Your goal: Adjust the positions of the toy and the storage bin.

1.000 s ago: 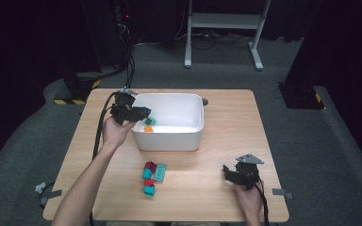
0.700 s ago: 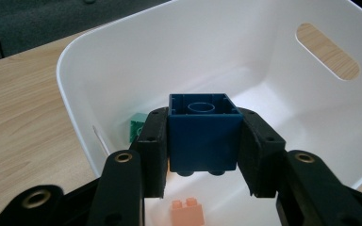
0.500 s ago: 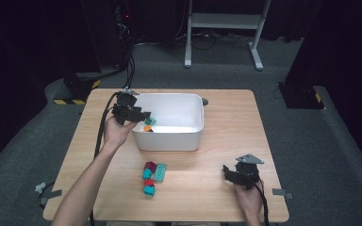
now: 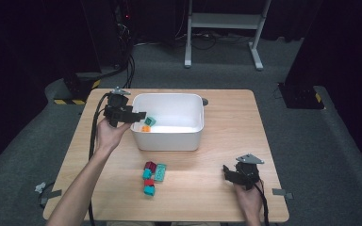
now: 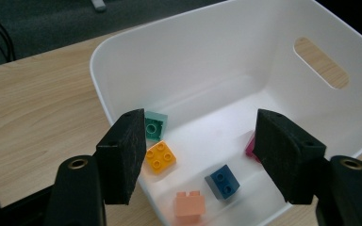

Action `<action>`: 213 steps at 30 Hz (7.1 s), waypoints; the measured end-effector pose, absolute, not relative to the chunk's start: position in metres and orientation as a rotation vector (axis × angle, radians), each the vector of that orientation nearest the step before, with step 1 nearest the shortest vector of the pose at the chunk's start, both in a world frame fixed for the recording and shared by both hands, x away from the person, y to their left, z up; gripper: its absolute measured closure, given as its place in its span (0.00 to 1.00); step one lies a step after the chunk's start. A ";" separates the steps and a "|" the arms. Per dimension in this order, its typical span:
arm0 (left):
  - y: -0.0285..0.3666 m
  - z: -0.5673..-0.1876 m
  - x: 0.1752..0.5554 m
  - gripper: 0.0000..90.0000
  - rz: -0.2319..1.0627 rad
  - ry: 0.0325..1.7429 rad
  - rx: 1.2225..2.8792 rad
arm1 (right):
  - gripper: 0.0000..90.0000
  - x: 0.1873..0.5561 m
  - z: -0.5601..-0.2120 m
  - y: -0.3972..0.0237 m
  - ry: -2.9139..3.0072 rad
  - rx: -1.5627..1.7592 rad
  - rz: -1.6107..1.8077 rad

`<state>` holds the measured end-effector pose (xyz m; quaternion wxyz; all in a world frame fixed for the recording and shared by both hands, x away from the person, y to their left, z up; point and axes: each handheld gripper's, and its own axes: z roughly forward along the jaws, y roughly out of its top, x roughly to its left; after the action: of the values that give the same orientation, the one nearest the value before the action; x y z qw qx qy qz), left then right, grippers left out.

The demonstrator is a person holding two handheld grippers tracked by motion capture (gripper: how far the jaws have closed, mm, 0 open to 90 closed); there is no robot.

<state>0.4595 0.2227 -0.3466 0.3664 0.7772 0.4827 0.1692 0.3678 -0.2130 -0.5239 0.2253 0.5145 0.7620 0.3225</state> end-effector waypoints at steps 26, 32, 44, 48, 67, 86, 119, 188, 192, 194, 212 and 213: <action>0.244 -0.348 0.393 0.40 0.411 1.173 1.965 | 0.29 0.368 -0.524 -0.213 2.101 1.422 0.888; 0.244 -0.362 0.374 0.41 0.408 1.177 1.982 | 0.29 0.368 -0.524 -0.213 2.101 1.421 0.888; 0.245 -0.397 0.354 0.42 0.323 1.210 1.974 | 0.29 0.368 -0.524 -0.213 2.101 1.419 0.887; 0.240 -0.409 0.348 0.42 0.302 1.216 1.987 | 0.29 0.368 -0.524 -0.213 2.101 1.419 0.887; 0.219 -0.458 0.338 0.47 0.245 1.253 2.062 | 0.29 0.368 -0.524 -0.213 2.101 1.420 0.887; 0.197 -0.481 0.337 0.49 0.270 1.273 2.110 | 0.29 0.368 -0.524 -0.213 2.101 1.419 0.886; 0.197 -0.491 0.337 0.61 0.292 1.289 2.151 | 0.29 0.368 -0.524 -0.213 2.101 1.419 0.886; 0.255 -0.397 0.358 0.75 0.357 1.219 1.894 | 0.29 0.368 -0.524 -0.213 2.101 1.419 0.887; 0.255 -0.389 0.364 0.75 0.355 1.208 1.891 | 0.29 0.368 -0.524 -0.213 2.101 1.418 0.887; 0.255 -0.385 0.367 0.75 0.349 1.203 1.892 | 0.29 0.368 -0.524 -0.213 2.101 1.421 0.887; 0.251 -0.358 0.387 0.75 0.337 1.158 1.902 | 0.29 0.368 -0.524 -0.213 2.101 1.419 0.886; 0.251 -0.356 0.389 0.75 0.338 1.155 1.906 | 0.29 0.368 -0.524 -0.213 2.101 1.419 0.887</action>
<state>0.3887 0.2507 -0.3560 0.4292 0.7636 0.4629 0.1353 0.3677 -0.2127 -0.5239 0.2259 0.5147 0.7621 0.3215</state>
